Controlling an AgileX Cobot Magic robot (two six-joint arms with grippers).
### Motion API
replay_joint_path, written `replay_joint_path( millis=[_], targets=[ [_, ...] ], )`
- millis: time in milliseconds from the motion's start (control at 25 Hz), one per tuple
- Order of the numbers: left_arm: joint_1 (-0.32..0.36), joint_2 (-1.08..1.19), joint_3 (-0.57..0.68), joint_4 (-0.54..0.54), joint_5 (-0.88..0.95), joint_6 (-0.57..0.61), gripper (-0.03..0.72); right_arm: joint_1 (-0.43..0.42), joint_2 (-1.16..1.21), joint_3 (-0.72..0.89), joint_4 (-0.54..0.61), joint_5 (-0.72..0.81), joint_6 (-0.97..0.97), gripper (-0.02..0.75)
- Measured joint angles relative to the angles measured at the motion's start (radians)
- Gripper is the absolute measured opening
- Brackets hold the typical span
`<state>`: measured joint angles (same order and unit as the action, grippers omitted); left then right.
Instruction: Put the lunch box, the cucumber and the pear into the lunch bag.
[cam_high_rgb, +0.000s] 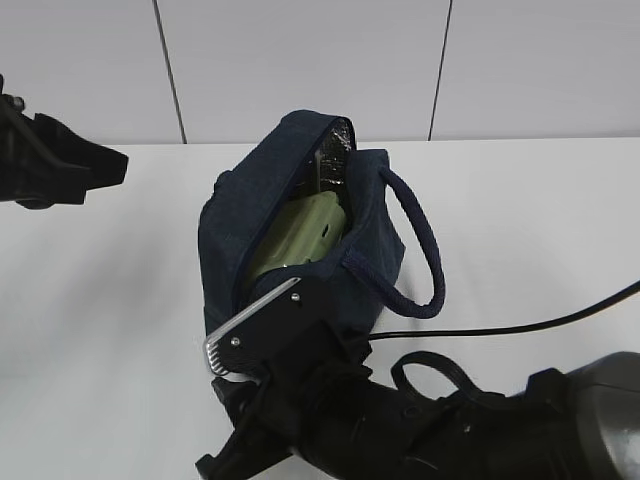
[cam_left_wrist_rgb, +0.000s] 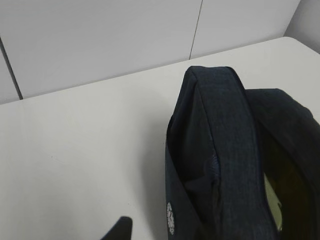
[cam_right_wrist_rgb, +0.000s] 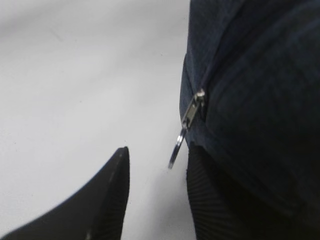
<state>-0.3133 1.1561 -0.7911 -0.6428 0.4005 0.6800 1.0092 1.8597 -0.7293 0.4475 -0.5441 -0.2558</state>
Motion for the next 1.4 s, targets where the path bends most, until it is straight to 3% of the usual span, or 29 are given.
replay_joint_path(
  millis=[640,760,920,1400],
  targets=[
    [0.0,0.0,0.0,0.0,0.0,0.0,0.242,0.0,0.037,-0.035,0.006,0.011,-0.001,0.298],
    [0.0,0.0,0.0,0.0,0.0,0.0,0.242,0.0,0.037,-0.035,0.009,0.004,-0.002,0.211],
    [0.0,0.0,0.0,0.0,0.0,0.0,0.242,0.0,0.037,-0.035,0.058,0.0,-0.017,0.018],
    [0.0,0.0,0.0,0.001,0.001,0.0,0.242,0.0,-0.057,-0.035,0.091,0.038,-0.111,0.0]
  ],
)
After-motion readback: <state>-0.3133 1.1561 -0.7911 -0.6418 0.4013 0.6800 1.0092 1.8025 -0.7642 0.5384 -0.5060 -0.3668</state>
